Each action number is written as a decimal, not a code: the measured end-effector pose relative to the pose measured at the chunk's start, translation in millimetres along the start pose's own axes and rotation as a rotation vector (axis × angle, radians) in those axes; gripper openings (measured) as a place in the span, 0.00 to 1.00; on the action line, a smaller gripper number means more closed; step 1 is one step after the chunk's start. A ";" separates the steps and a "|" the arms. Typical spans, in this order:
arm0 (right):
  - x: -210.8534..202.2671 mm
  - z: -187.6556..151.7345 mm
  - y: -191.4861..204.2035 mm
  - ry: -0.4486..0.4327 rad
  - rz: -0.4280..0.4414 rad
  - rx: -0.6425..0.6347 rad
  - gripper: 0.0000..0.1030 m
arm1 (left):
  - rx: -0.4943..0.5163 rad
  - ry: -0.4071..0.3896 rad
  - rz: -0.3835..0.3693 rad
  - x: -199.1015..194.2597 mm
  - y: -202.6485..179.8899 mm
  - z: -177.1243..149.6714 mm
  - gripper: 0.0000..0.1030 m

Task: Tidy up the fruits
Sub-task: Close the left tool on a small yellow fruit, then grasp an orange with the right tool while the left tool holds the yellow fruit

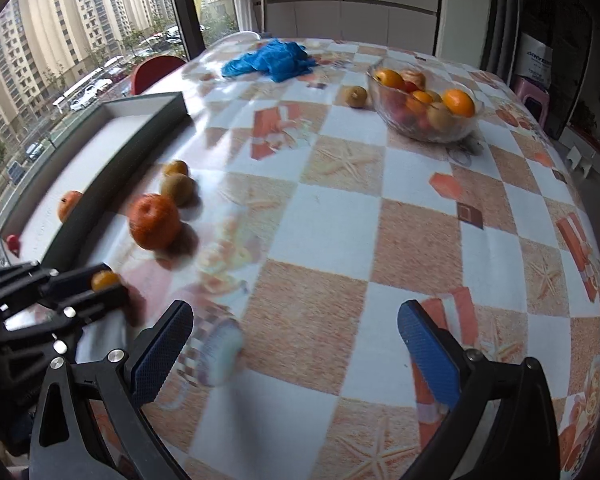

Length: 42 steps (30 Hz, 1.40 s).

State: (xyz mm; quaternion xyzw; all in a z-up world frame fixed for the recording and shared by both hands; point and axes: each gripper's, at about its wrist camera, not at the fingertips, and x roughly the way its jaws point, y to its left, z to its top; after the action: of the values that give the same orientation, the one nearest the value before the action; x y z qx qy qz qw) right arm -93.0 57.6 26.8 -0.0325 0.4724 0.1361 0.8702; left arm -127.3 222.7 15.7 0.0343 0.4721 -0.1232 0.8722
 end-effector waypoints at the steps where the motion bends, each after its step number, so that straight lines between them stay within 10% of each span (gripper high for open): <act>1: -0.5 5.5 9.4 -0.006 0.008 -0.020 1.00 | -0.003 -0.001 -0.001 -2.8 0.7 -2.6 0.24; 9: 26.8 34.3 71.0 0.038 0.057 -0.141 0.85 | -0.037 -0.061 -0.005 -45.4 18.1 -7.2 0.24; 16: 51.1 44.3 78.9 0.092 0.085 -0.090 0.41 | -0.099 -0.120 0.044 -76.8 63.6 7.8 0.24; 24: 26.7 38.7 56.4 0.049 0.081 -0.042 0.41 | -0.045 -0.068 0.003 -62.5 51.9 -1.6 0.24; 29: 8.6 19.7 31.2 0.045 0.056 -0.012 0.41 | 0.081 -0.092 -0.022 -53.7 4.2 -16.0 0.72; 36: 1.4 -4.2 5.8 0.052 0.052 0.049 0.41 | 0.104 -0.028 0.052 -23.1 -11.5 -20.5 0.72; 42: -4.8 -11.3 1.4 0.039 0.061 0.062 0.41 | 0.046 -0.010 0.025 -12.8 -7.7 -25.8 0.32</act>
State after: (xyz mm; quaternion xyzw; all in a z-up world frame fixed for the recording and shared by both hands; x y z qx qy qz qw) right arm -105.0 55.8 24.7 0.0063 0.4939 0.1473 0.8569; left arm -157.0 222.1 12.5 0.0595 0.4644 -0.1232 0.8750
